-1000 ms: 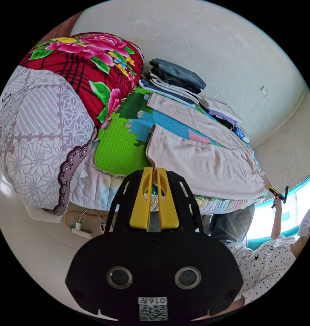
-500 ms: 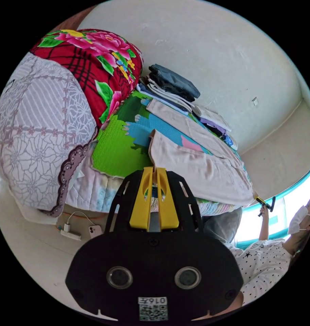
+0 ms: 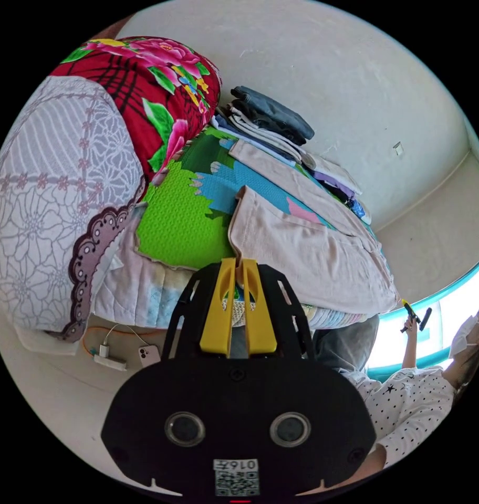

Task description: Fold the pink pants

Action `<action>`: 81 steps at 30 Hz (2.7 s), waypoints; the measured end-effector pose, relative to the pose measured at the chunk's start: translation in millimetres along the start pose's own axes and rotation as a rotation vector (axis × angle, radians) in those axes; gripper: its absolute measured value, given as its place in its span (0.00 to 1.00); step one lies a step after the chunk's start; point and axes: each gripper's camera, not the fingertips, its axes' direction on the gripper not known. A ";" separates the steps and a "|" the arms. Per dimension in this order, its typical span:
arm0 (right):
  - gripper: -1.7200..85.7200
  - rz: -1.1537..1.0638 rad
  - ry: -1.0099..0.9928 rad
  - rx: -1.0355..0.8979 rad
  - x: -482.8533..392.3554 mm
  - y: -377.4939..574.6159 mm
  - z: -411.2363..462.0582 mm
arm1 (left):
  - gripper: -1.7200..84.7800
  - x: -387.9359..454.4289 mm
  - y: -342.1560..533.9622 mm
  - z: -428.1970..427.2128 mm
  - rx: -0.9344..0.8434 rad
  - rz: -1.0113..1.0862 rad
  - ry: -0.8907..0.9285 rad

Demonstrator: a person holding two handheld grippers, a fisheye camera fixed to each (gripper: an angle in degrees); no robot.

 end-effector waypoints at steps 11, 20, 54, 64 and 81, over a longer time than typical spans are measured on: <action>0.13 -0.065 0.175 0.114 1.4 -69.3 21.9 | 0.09 73.7 -65.8 -47.0 0.009 0.034 -0.336; 0.14 -0.301 0.176 -0.034 -2.0 -282.5 112.6 | 0.11 325.2 -149.5 21.2 0.030 0.491 -0.138; 0.02 0.131 -0.159 -0.251 250.1 -552.4 273.8 | 0.07 763.9 -592.3 378.4 -0.219 0.887 0.010; 0.02 0.040 -0.166 -0.271 272.5 -596.5 262.7 | 0.01 800.0 -638.0 447.9 -0.228 1.064 -0.012; 0.02 0.220 -0.304 -0.357 314.9 -691.2 240.9 | 0.01 801.5 -770.4 495.2 -0.422 0.879 0.191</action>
